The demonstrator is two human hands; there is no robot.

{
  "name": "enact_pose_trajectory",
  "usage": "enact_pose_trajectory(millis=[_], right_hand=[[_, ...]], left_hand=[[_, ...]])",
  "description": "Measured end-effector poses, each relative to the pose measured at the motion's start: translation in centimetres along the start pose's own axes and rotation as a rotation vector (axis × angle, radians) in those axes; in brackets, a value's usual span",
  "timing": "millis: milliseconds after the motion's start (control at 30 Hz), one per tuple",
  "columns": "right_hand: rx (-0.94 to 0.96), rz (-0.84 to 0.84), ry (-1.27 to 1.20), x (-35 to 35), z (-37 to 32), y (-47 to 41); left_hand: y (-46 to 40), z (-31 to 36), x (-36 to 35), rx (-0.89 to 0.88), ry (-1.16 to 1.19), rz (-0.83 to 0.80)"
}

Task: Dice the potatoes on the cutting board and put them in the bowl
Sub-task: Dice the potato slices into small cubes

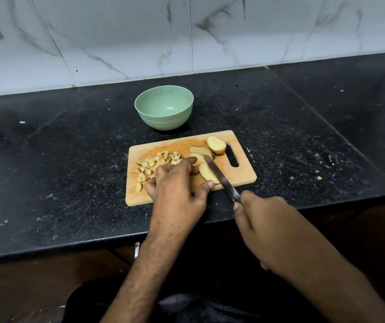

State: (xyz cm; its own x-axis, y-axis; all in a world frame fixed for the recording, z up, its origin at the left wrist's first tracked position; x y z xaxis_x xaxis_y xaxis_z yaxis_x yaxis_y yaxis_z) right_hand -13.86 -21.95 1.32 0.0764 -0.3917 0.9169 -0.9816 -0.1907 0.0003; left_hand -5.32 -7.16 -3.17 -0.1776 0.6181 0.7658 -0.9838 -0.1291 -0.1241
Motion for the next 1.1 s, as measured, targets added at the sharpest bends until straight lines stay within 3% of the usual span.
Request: enact_pose_trajectory(millis=[1100], right_hand=[[0.015, -0.124, 0.206, -1.6, -1.7, -3.5]], left_hand=[[-1.5, -0.3, -0.3, -0.044, 0.034, 0.08]])
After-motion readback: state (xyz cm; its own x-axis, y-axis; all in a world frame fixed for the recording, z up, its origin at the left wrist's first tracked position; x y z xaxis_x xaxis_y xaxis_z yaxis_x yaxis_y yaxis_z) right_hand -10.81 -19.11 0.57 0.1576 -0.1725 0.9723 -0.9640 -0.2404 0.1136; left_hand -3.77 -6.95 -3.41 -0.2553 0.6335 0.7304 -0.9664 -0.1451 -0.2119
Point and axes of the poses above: each hand's wrist, its own y-axis away from the middle knuckle, its own x-axis out of the back of the hand, z = x × y, the point moved 2 cm from there along -y, towards the middle knuckle, and after that the axes turned 14 degrees about x, right-handed, at the moved point
